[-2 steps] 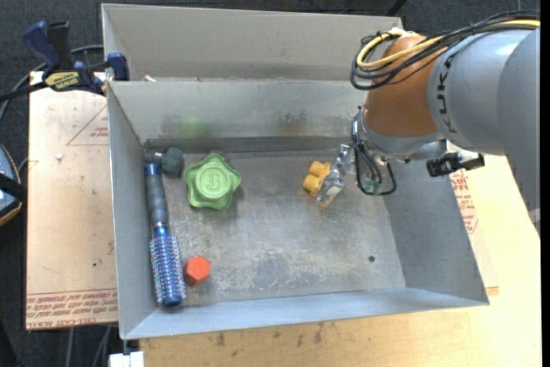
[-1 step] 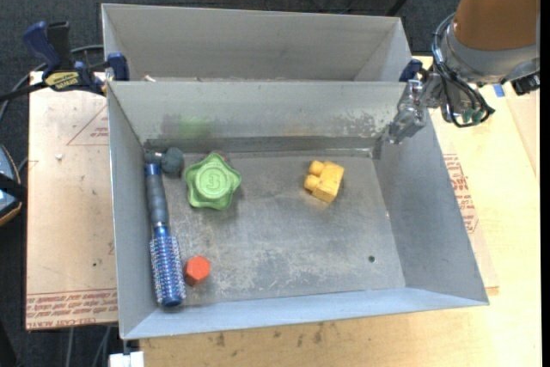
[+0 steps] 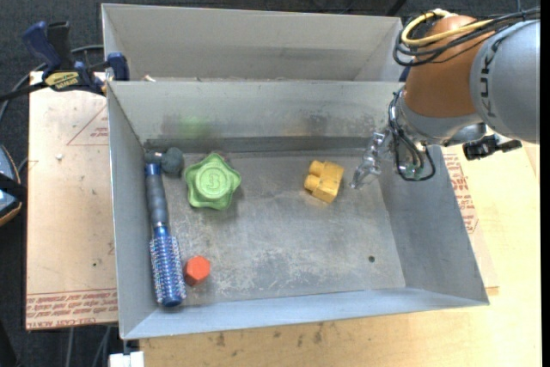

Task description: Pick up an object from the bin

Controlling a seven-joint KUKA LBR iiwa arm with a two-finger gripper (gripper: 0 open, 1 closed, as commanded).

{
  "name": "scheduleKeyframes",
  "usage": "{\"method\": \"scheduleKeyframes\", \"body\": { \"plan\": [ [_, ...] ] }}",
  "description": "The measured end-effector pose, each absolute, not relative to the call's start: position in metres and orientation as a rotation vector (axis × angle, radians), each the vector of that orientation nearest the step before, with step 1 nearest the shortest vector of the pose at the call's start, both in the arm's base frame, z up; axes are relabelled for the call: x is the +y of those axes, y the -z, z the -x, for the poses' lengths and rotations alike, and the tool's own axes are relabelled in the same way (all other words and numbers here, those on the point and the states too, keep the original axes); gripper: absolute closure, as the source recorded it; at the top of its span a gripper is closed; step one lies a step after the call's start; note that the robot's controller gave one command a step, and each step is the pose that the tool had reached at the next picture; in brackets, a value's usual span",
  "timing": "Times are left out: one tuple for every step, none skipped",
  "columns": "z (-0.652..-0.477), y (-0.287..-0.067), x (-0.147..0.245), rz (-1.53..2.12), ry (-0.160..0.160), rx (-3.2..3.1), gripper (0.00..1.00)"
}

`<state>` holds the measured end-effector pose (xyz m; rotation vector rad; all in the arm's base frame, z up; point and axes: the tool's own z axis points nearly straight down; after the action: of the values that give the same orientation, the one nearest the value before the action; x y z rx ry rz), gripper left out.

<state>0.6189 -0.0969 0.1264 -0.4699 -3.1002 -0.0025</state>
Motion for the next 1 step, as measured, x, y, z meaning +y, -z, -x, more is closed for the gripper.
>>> {"method": "scheduleKeyframes", "body": {
  "plan": [
    [-0.6209, -0.1309, -0.0973, 0.469, 0.001, -3.108, 0.0]
  ]
}}
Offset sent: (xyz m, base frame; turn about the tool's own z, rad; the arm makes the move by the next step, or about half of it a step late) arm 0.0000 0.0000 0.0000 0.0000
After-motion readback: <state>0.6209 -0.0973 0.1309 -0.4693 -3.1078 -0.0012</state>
